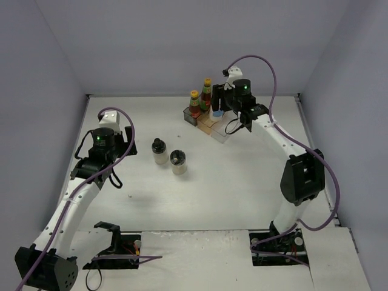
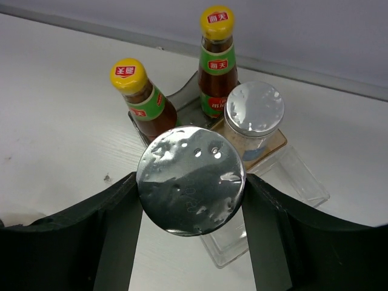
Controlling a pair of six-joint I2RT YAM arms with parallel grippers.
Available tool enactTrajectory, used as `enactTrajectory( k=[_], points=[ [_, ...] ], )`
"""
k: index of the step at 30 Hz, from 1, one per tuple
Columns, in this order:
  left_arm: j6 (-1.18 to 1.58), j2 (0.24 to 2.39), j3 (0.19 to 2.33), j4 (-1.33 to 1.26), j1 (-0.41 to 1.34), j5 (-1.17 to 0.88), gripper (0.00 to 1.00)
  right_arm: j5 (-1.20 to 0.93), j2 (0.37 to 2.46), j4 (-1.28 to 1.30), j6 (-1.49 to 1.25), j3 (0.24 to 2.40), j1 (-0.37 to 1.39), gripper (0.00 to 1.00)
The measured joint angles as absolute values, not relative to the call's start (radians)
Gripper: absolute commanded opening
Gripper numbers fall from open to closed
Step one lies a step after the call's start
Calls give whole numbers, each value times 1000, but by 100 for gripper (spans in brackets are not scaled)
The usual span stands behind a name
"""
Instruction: Organize the condiment bottles
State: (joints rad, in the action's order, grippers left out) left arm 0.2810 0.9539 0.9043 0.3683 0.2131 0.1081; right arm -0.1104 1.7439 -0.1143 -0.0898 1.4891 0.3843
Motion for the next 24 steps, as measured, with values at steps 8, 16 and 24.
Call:
enactTrajectory(
  k=[8, 16, 24],
  points=[
    [281, 953, 904, 368, 213, 102, 77, -129, 1863, -132, -84, 1525, 383, 0],
    [281, 953, 904, 368, 213, 101, 77, -139, 1921, -175, -78, 1554, 387, 0],
    [281, 953, 904, 367, 213, 101, 77, -144, 1959, -175, -78, 1566, 387, 0]
  ],
)
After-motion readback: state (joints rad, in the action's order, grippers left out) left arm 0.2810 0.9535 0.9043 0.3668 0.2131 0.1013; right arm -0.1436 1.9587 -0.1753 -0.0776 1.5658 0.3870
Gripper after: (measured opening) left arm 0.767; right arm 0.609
